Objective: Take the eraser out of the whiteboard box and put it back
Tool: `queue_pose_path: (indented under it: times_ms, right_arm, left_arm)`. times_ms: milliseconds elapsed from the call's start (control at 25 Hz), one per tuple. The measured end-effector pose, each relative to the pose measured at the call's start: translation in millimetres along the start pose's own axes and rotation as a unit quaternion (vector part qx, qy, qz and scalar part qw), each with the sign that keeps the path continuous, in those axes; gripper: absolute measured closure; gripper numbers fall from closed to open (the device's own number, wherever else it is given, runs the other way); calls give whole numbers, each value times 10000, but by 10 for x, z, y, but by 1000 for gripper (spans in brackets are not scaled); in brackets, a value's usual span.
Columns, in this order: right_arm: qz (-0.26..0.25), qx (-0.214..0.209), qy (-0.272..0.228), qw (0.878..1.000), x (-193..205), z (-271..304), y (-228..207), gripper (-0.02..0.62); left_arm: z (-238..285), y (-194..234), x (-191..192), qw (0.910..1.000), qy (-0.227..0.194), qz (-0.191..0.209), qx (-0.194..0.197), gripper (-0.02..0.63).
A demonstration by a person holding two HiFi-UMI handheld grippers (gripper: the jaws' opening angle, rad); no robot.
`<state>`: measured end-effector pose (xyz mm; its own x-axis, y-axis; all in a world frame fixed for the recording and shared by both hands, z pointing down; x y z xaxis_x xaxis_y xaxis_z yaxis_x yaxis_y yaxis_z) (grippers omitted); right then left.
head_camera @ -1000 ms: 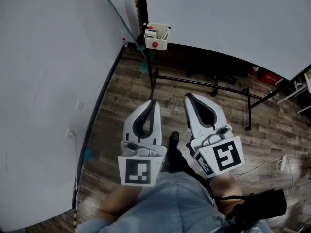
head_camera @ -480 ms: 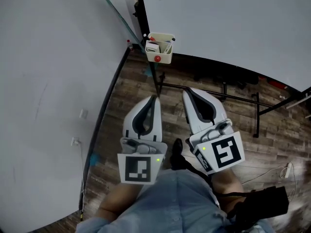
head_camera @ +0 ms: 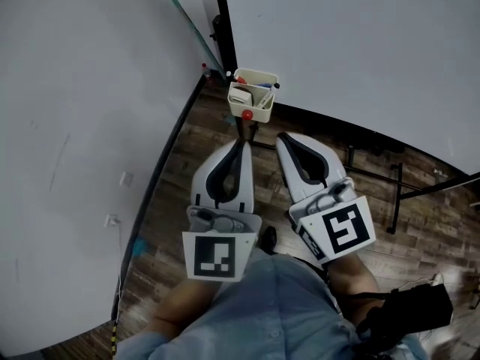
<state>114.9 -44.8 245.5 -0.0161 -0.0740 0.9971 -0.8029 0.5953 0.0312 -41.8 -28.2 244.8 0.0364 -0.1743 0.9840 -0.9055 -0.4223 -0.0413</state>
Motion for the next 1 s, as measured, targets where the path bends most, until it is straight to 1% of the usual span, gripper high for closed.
queue_pose_path:
  times_ms: [240, 360, 480, 760, 1000]
  right_arm:
    - [-30, -192, 99, 9998, 41, 303, -128, 594]
    - [-42, -226, 116, 9997, 77, 463, -172, 594]
    - [-60, -189, 145, 9997, 116, 638, -215, 594]
    - [-137, -132, 396, 9990, 207, 991, -264, 592]
    - [-185, -152, 791, 9966, 338, 1224, -293, 574]
  left_arm:
    - [188, 205, 49, 9997, 4, -45, -225, 601]
    - [285, 335, 83, 9996, -25, -15, -273, 601]
    - [398, 476, 137, 9997, -12, -29, -249, 601]
    - [633, 777, 201, 9998, 14, -127, -136, 601]
    - [783, 1002, 306, 9995, 97, -270, -101, 601]
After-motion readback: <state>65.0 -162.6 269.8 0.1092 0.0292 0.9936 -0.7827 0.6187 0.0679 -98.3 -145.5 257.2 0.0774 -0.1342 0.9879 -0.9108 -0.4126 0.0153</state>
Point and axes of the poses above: the fingertips, and each gripper's own axes: z forward along the fingers, y to its left, x out of its underside, the point moved 10 cm from there along -z, backward along the fingers, and after that the axes turned 2 degrees about -y, right-handed, at the moved point
